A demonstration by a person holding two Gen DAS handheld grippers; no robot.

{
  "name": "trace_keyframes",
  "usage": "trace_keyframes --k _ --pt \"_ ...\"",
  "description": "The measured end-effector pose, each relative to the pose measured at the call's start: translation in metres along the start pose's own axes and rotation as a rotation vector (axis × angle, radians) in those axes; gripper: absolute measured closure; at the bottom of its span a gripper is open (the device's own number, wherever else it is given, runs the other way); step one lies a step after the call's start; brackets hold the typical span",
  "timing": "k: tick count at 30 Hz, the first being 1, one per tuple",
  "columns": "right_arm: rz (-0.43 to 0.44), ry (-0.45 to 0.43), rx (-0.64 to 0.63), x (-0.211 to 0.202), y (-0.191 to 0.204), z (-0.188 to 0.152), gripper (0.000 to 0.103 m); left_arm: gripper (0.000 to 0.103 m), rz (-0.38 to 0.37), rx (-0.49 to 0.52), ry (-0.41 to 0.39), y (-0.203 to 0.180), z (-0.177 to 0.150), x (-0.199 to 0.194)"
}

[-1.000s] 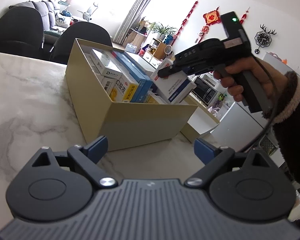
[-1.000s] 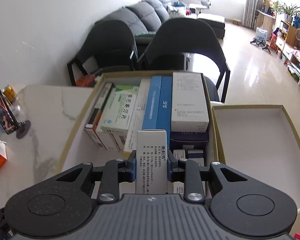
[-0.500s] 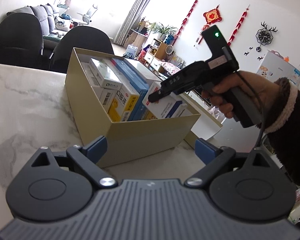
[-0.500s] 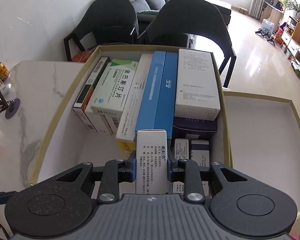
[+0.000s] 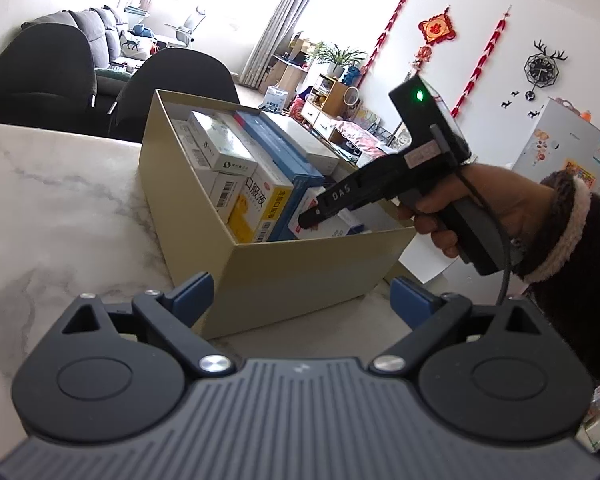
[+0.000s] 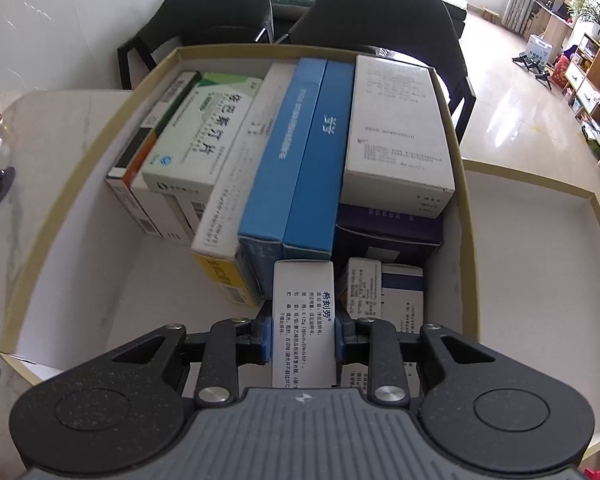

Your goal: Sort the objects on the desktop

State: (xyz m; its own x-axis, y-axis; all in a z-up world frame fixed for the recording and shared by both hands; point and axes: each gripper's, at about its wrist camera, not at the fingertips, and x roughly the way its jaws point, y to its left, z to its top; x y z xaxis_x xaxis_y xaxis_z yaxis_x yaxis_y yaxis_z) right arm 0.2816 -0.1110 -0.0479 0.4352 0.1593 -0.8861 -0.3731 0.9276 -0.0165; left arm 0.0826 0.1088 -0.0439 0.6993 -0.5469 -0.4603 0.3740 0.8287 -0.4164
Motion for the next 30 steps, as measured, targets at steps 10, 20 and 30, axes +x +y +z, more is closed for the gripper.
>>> trace_keyframes --k 10,20,30 --pt "0.005 -0.028 0.001 0.002 0.0 -0.006 0.064 0.006 0.035 -0.022 -0.001 0.006 -0.001 -0.001" --pt "0.01 -0.195 0.057 -0.049 -0.021 -0.027 0.035 0.005 0.081 -0.09 -0.026 0.017 0.005 0.006" --pt "0.03 -0.335 0.147 -0.075 -0.052 -0.055 0.057 0.034 0.24 -0.144 -0.053 0.028 0.029 0.036"
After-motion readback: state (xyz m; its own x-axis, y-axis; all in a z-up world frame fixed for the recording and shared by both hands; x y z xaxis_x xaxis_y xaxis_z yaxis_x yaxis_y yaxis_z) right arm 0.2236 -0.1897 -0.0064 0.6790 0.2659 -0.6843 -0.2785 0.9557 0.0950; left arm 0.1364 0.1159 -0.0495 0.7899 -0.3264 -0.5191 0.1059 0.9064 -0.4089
